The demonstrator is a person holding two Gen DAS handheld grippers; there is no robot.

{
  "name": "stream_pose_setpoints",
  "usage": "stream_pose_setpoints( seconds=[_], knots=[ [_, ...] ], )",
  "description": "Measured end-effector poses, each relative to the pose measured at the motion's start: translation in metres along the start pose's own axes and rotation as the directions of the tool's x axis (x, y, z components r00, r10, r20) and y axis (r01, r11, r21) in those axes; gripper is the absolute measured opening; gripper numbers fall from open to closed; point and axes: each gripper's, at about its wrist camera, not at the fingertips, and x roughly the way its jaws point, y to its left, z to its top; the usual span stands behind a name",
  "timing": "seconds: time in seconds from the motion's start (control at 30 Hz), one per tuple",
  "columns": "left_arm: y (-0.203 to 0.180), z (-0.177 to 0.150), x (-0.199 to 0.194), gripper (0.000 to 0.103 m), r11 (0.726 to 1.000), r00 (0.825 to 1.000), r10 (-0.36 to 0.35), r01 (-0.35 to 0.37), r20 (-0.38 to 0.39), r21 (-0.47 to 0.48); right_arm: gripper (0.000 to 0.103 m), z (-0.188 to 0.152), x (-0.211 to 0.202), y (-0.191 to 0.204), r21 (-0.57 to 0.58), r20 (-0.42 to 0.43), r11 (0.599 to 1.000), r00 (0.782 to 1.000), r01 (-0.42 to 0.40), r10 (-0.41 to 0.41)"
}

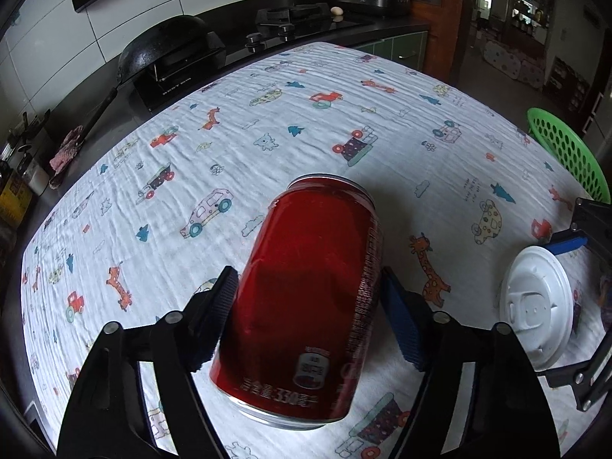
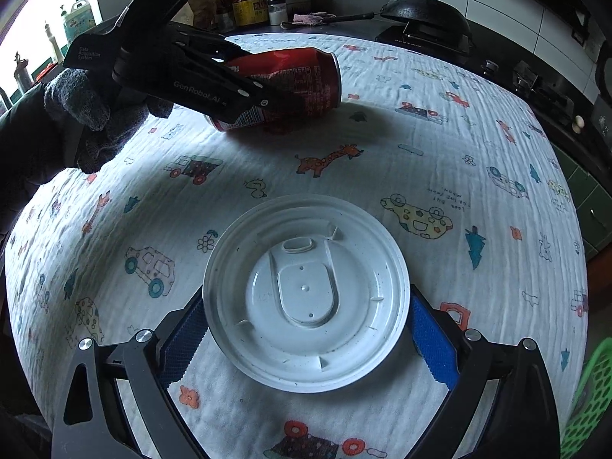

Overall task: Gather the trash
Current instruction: 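Carry the lid to the basket and drop it with the right tool while the left tool carries the can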

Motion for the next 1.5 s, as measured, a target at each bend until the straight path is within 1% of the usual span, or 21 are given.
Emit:
stream_pose_setpoints(
  seconds=[0.03,0.1,0.17,0.37,0.5,0.67,0.77,0.87,0.97,1.03,1.13,1.23,1.27,1.33,1.43,1.5],
  knots=[
    [-0.001,-0.001,-0.001,0.071,1.000,1.000,-0.004,0.004,0.009,-0.005,0.090,0.000,-0.001,0.000,0.004,0.007,1.000,1.000,0.007,-0.007],
    [-0.004,-0.002,-0.004,0.071,1.000,1.000,-0.001,0.002,0.019,-0.012,0.090,-0.001,-0.003,-0.002,0.020,0.012,1.000,1.000,-0.007,0.007],
    [-0.009,-0.004,-0.008,0.071,1.000,1.000,0.000,0.001,0.031,-0.024,0.090,-0.003,-0.006,-0.002,0.025,0.022,1.000,1.000,0.007,-0.007],
    [-0.025,-0.008,-0.026,0.068,0.995,0.998,-0.016,0.022,0.066,-0.093,0.090,-0.017,-0.032,-0.008,0.070,0.067,0.997,0.998,0.011,-0.016],
    [-0.043,-0.009,-0.039,0.068,0.991,0.996,-0.033,0.044,0.089,-0.129,0.090,-0.036,-0.062,-0.025,0.131,0.109,0.991,0.993,0.034,-0.048],
    [-0.064,-0.010,-0.045,0.067,0.986,0.994,-0.041,0.057,0.099,-0.160,0.090,-0.069,-0.100,-0.061,0.223,0.131,0.968,0.980,0.118,-0.150],
    [-0.076,-0.008,-0.049,0.067,0.981,0.993,-0.051,0.070,0.107,-0.181,0.090,-0.094,-0.123,-0.094,0.287,0.128,0.943,0.969,0.169,-0.212],
    [-0.095,-0.001,-0.059,0.067,0.981,0.988,-0.070,0.093,0.135,-0.170,0.090,-0.121,-0.146,-0.131,0.351,0.111,0.905,0.949,0.240,-0.295],
    [-0.118,0.010,-0.067,0.067,0.980,0.982,-0.100,0.125,0.159,-0.152,0.090,-0.150,-0.163,-0.170,0.416,0.074,0.856,0.927,0.307,-0.368],
    [-0.138,0.018,-0.072,0.067,0.980,0.977,-0.122,0.146,0.175,-0.132,0.090,-0.172,-0.170,-0.198,0.465,0.037,0.816,0.914,0.343,-0.405],
    [-0.168,0.033,-0.076,0.067,0.976,0.966,-0.168,0.191,0.198,-0.104,0.090,-0.202,-0.175,-0.232,0.531,-0.007,0.762,0.901,0.370,-0.433],
    [-0.202,0.051,-0.074,0.067,0.970,0.954,-0.213,0.232,0.211,-0.070,0.091,-0.224,-0.175,-0.253,0.574,-0.041,0.719,0.891,0.392,-0.453],
    [-0.213,0.057,-0.073,0.067,0.968,0.951,-0.226,0.244,0.213,-0.061,0.091,-0.230,-0.176,-0.259,0.587,-0.041,0.712,0.893,0.384,-0.447],
    [-0.234,0.070,-0.069,0.067,0.961,0.942,-0.256,0.273,0.219,-0.047,0.091,-0.239,-0.180,-0.266,0.606,-0.044,0.694,0.887,0.389,-0.460],
    [-0.264,0.086,-0.063,0.067,0.952,0.929,-0.298,0.307,0.221,-0.010,0.094,-0.246,-0.185,-0.272,0.629,-0.018,0.689,0.893,0.360,-0.450],
    [-0.283,0.097,-0.058,0.067,0.946,0.923,-0.318,0.324,0.214,0.010,0.095,-0.248,-0.188,-0.273,0.634,-0.011,0.685,0.890,0.359,-0.456]
  ],
)
